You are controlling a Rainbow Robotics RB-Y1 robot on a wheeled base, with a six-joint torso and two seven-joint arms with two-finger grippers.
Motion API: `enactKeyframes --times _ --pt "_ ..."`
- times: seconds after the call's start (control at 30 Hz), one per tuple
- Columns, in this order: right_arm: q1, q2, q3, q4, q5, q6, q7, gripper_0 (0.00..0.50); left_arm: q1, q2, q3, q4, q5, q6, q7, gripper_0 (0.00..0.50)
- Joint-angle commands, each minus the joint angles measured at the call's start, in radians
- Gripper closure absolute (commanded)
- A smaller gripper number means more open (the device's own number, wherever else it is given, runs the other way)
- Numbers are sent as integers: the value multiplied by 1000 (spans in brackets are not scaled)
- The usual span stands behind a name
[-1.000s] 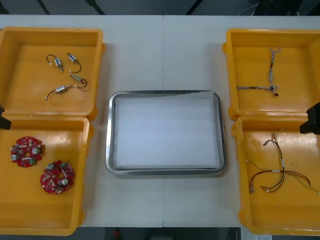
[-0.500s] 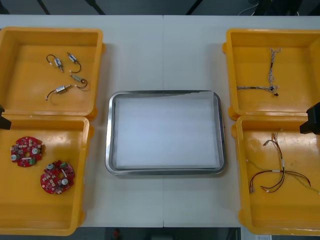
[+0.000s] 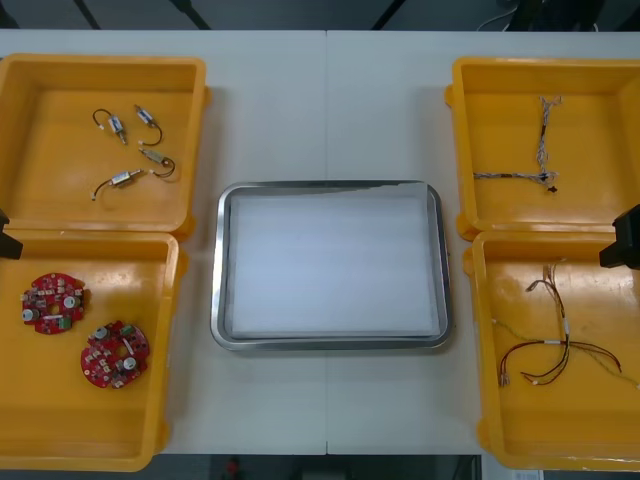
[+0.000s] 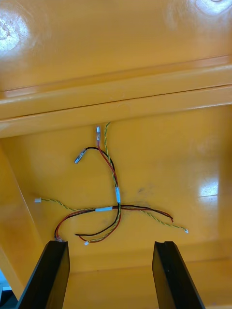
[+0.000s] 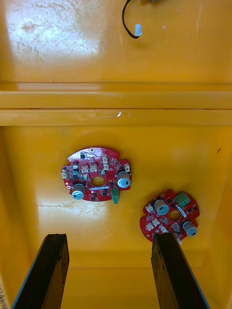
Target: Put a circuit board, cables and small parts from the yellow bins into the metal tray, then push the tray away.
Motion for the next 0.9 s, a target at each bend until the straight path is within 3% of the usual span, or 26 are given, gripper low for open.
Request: enactKeyframes --times 0.03,0.23,0.27,0.4,0.63,0.8,0.9 --pt "54 -28 11 -6 6 -2 -29 0 14 38 -3 -14 1 -3 43 0" --pt "67 -46 44 -1 35 -31 -28 0 14 38 -3 -14 1 -3 43 0" --pt "67 -46 48 0 45 -31 -26 0 37 4 -23 -10 0 67 -181 0" --pt "85 -46 61 2 52 -61 -22 0 59 -13 -15 -8 -14 54 -186 0" --pt "176 -46 73 2 69 -208 1 0 63 -48 -15 -5 -60 50 -192 0" --pt "203 -46 140 2 157 -281 27 0 63 -100 -14 1 -125 37 -190 0" --pt "203 -46 189 2 212 -317 32 0 63 -117 -15 18 -125 28 -192 0"
